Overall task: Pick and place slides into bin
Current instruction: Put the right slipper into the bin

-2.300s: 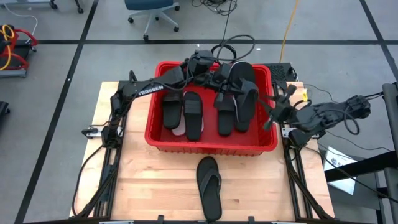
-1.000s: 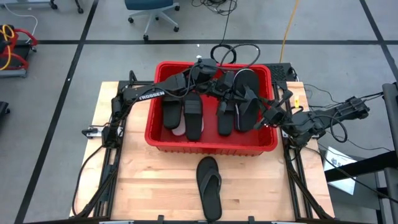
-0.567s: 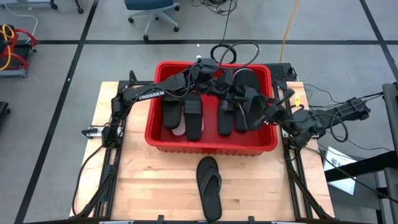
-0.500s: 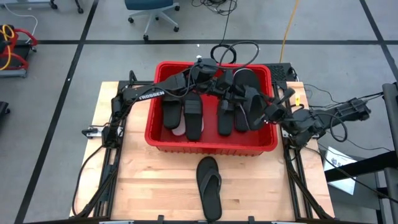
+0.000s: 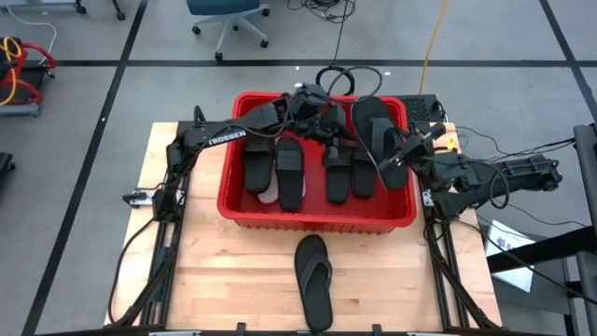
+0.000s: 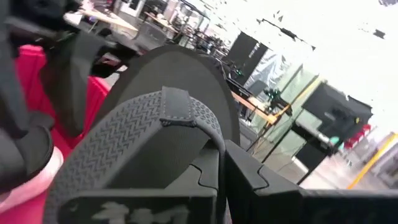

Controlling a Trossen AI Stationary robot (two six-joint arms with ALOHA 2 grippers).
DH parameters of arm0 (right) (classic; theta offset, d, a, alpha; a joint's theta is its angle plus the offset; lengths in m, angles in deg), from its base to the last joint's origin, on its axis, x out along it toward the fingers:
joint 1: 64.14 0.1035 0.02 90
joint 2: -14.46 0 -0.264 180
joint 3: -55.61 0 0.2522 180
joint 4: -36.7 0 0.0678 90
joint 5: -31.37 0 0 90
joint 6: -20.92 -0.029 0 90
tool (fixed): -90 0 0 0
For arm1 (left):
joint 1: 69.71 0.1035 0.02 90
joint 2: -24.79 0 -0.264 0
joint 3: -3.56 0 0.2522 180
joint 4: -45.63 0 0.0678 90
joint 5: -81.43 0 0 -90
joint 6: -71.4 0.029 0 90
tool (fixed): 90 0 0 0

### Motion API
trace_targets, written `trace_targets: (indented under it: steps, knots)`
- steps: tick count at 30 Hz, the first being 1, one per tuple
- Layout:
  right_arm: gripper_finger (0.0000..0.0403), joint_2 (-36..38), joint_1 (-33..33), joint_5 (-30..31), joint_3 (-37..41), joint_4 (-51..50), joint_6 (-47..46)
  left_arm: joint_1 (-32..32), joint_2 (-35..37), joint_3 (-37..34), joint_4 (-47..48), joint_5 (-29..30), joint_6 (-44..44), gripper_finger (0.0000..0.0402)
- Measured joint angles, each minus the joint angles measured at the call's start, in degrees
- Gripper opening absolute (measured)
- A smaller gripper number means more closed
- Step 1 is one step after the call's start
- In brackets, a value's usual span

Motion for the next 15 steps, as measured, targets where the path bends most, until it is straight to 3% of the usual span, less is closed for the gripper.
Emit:
trace_targets:
  steps: [6,15]
  knots:
    - [0.0000,-0.6,-1.8,0.0,0.0,0.0,-5.2,0.0,3.7,-0.1,5.3,5.3,4.4,0.0138]
    - [0.0000,-5.0,-3.1,1.1,0.0,-0.6,-20.2,-0.4,12.4,0.0,10.1,14.7,6.8,0.0138]
